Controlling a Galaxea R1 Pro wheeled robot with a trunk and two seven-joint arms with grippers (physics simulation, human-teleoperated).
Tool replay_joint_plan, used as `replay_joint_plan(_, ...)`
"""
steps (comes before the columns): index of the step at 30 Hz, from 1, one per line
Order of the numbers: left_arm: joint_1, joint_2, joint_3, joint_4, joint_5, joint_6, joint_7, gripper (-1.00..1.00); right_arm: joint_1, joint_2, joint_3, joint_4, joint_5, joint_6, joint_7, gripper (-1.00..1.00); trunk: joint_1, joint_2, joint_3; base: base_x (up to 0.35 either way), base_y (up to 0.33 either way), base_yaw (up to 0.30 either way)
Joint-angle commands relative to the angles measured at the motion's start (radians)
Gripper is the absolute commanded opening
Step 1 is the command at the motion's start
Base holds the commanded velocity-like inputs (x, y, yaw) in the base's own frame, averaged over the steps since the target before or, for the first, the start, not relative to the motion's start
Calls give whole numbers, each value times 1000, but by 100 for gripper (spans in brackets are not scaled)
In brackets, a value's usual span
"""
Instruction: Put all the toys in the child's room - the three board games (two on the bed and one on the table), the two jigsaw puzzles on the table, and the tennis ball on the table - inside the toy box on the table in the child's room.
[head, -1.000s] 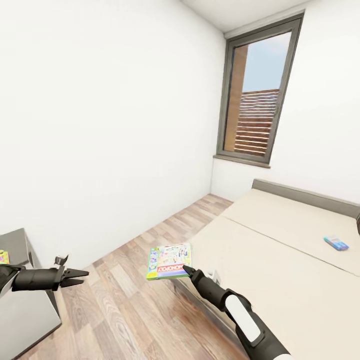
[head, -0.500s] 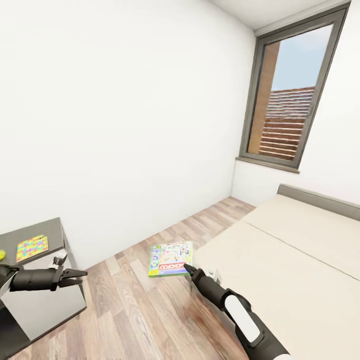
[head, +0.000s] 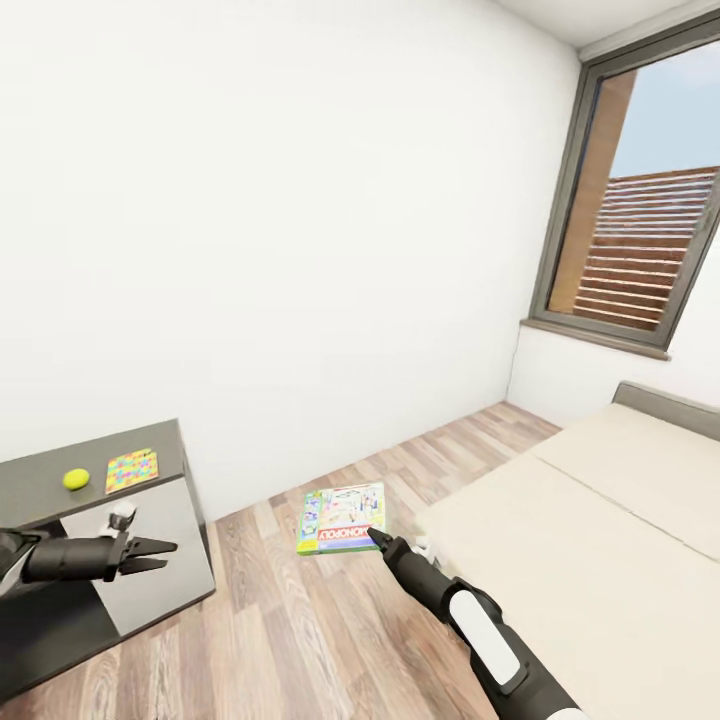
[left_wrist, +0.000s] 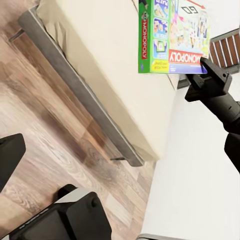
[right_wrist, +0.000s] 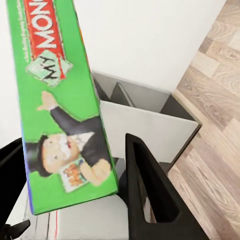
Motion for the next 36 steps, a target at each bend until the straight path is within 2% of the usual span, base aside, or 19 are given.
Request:
replay_joint_plan(1, -1, 0, 4, -1, -10, 11, -6, 100, -1, 0, 0, 0, -8, 4, 0, -100, -3, 5, 1, 0, 0, 290)
replay_joint_plan(13, -1, -2, 5, -1, -10, 11, -6, 100, -1, 0, 0, -1, -8, 3, 0, -100, -49, 89, 39, 0, 0, 284)
replay_joint_plan(16, -1, -2, 5, -1, -10, 11, -6, 100, -1, -1, 2, -2, -8, -11, 4, -100, -49, 89, 39, 0, 0, 93)
replay_joint_plan(24, -1, -3, 4, -1, -10, 11, -6, 100, -1, -2, 4, -6, -8, -32, 7, -100, -49, 89, 39, 0, 0, 4)
replay_joint_plan(36, -1, -2, 4, -1, -9, 8, -6, 100, -1, -2, 4, -6, -8, -31, 8, -100, -49, 89, 45, 0, 0, -152)
